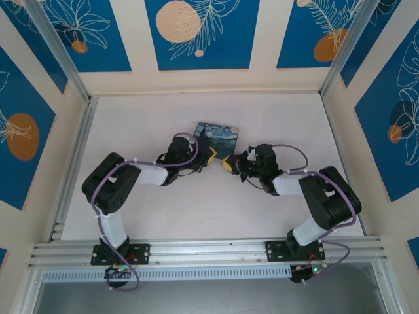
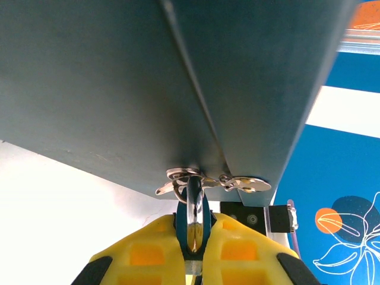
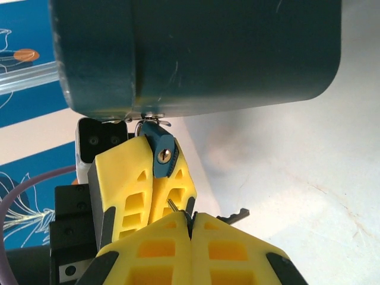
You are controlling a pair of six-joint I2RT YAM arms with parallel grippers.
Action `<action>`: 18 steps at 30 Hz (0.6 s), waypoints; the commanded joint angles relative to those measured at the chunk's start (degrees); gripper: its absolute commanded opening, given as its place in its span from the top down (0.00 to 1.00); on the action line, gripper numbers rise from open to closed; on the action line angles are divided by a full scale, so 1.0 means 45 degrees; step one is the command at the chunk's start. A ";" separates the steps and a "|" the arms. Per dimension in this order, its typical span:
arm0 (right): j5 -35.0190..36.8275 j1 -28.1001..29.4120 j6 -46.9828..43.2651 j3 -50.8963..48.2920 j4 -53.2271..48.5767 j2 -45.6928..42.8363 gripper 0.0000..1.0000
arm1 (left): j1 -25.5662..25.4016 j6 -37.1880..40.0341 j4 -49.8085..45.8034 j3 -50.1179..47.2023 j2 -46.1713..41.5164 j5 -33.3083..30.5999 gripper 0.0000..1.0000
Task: Unlock a padlock with a key
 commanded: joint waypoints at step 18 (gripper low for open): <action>0.1966 0.0557 0.1753 0.0298 0.0308 0.0477 1.00 | -0.0104 -0.0002 0.0215 0.0493 0.0052 0.0299 1.00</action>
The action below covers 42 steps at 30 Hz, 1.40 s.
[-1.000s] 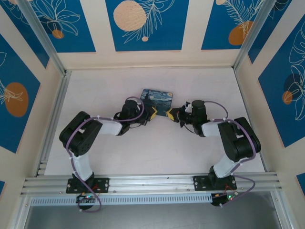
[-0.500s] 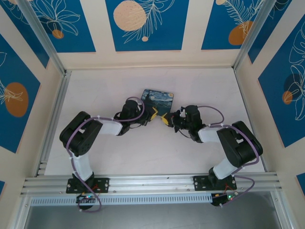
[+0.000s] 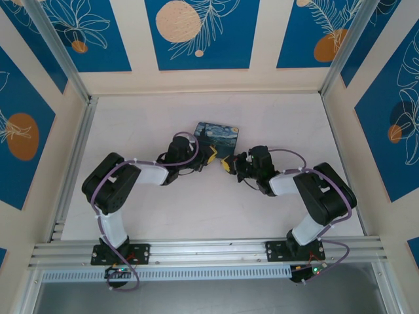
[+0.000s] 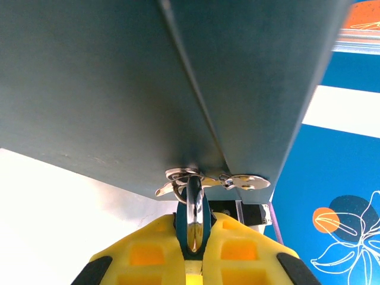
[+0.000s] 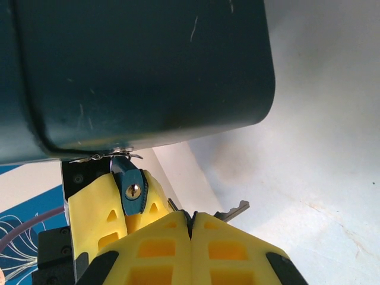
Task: Unlock a padlock with a key
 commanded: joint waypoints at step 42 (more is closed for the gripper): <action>0.1065 0.0325 0.0588 0.1329 -0.0358 0.0644 1.00 | -0.0130 0.0014 0.0322 0.0440 0.0069 0.0348 1.00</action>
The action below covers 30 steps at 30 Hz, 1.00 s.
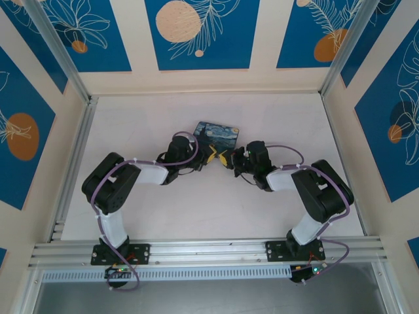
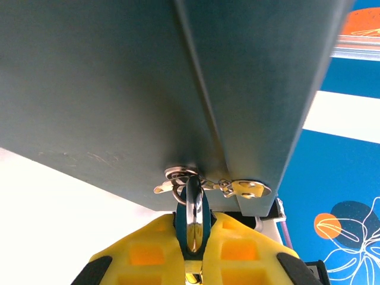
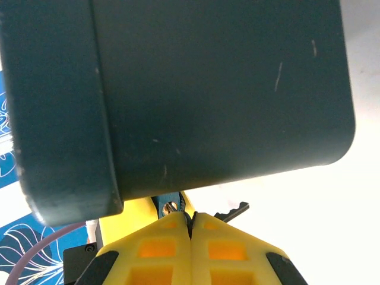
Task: Unlock a padlock with a key
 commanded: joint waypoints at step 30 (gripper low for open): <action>0.0376 0.0239 -0.0573 0.0929 0.2469 0.1434 1.00 | -0.0247 0.0129 0.0300 0.0357 -0.0078 0.0439 1.00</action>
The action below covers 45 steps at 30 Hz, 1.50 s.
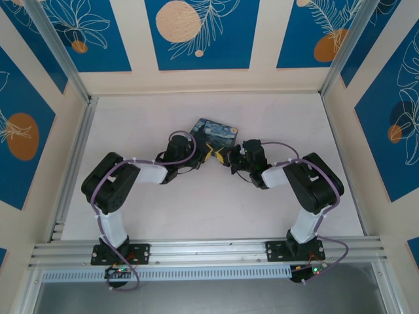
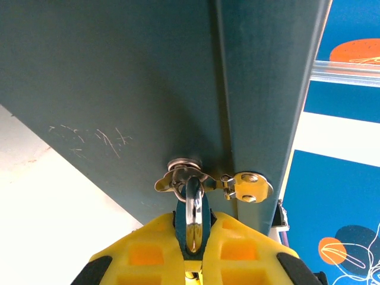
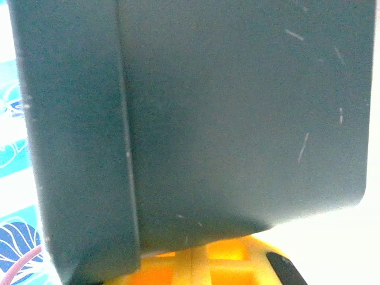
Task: Unlock a padlock with a key
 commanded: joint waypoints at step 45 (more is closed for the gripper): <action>0.0952 -0.0185 -0.3327 -0.0322 -0.2741 -0.2089 1.00 | -0.0410 0.0375 0.0090 0.0297 -0.0362 0.1210 1.00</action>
